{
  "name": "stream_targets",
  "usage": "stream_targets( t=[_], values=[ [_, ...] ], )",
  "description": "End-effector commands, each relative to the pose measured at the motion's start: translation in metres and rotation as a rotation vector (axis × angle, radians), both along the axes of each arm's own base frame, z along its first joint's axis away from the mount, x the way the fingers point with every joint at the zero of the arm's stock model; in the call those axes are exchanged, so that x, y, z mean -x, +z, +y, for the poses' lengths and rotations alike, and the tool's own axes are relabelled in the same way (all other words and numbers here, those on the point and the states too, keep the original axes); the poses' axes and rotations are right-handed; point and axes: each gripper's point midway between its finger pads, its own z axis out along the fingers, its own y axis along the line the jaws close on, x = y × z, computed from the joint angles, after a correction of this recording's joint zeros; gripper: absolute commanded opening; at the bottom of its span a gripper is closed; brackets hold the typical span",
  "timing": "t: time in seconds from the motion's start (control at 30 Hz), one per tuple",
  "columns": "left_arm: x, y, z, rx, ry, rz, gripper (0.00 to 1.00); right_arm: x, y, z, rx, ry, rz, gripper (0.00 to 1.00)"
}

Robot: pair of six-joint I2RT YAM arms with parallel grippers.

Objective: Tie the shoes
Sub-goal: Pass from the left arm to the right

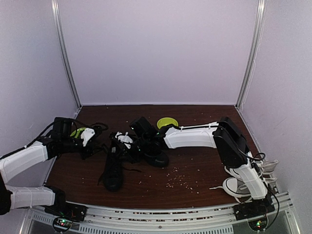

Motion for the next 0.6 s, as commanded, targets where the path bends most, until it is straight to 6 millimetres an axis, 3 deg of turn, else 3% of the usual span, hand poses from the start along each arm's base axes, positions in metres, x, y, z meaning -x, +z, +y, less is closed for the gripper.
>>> stream_targets(
  t=[0.0,0.07,0.13,0.27,0.43,0.57],
  values=[
    [-0.014,-0.001,0.015,-0.086,0.06,-0.064,0.55,0.006,0.018,0.005,-0.034,0.026,-0.022,0.0],
    [-0.003,0.007,0.005,-0.063,-0.031,-0.108,0.61,0.007,0.018,0.005,-0.032,0.036,-0.025,0.0],
    [0.022,0.014,-0.01,-0.02,-0.189,-0.136,0.62,0.008,0.019,0.006,-0.033,0.046,-0.027,0.0],
    [0.046,0.018,-0.023,-0.006,-0.339,-0.127,0.62,0.008,0.021,0.007,-0.036,0.055,-0.031,0.0],
    [0.044,0.003,-0.032,-0.188,-0.461,-0.161,0.68,0.008,0.029,0.008,-0.056,0.063,-0.039,0.0],
    [0.023,-0.014,-0.037,-0.278,-0.505,-0.184,0.69,0.008,0.031,0.009,-0.066,0.067,-0.039,0.0]
  ],
)
